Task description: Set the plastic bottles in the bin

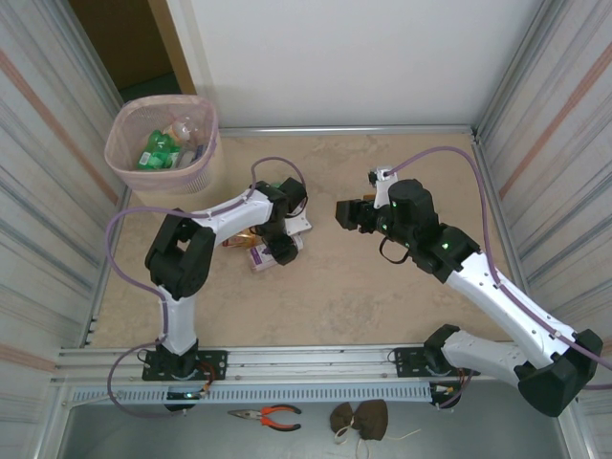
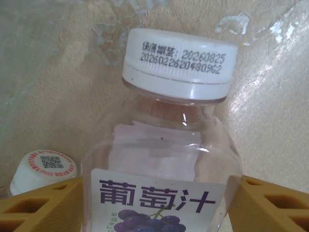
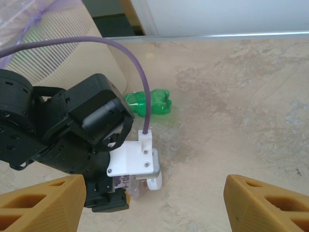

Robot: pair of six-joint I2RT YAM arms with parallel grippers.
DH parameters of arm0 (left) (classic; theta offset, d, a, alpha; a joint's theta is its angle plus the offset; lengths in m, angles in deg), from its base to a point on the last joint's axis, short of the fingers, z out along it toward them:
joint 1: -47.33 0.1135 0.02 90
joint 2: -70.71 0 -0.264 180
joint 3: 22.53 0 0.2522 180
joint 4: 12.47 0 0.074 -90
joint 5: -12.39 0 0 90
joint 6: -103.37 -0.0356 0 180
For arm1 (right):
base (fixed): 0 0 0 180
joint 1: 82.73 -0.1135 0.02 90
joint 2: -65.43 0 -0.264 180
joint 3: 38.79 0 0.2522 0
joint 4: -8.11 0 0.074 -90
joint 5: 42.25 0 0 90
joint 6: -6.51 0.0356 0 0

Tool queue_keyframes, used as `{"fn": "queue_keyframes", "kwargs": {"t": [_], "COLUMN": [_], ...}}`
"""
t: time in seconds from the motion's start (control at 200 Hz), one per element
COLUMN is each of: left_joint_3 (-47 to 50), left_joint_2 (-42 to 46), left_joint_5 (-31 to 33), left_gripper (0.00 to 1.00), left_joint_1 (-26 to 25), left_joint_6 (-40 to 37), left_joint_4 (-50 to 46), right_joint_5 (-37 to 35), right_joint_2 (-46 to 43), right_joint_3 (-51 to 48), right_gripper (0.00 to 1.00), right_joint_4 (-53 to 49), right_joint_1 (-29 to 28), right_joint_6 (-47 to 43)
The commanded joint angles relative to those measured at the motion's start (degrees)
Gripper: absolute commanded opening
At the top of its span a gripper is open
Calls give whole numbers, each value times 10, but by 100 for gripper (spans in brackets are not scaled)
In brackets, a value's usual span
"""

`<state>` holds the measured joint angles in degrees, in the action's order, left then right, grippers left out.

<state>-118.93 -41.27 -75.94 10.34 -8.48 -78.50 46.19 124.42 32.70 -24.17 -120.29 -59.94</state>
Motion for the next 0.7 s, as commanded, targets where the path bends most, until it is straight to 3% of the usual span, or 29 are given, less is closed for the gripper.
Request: {"fn": "queue_keyframes", "kwargs": {"t": [0.0,0.316,0.691], "left_joint_3": [-7,-12,-48], "left_joint_2": [-4,44,199], "left_joint_5": [-18,-23,-140], "left_gripper": [68,61,59], "left_joint_1": [-1,-1,15], "left_joint_6": [-6,-8,9], "left_joint_4": [-9,-22,-10], "right_joint_5": [5,-1,-10], "right_joint_2": [-11,-19,-47], "right_joint_3": [-4,-5,-8], "right_gripper": [74,74,74], "right_joint_4": [-2,-6,-6], "right_joint_1": [3,3,4], "right_joint_6": [7,3,0]}}
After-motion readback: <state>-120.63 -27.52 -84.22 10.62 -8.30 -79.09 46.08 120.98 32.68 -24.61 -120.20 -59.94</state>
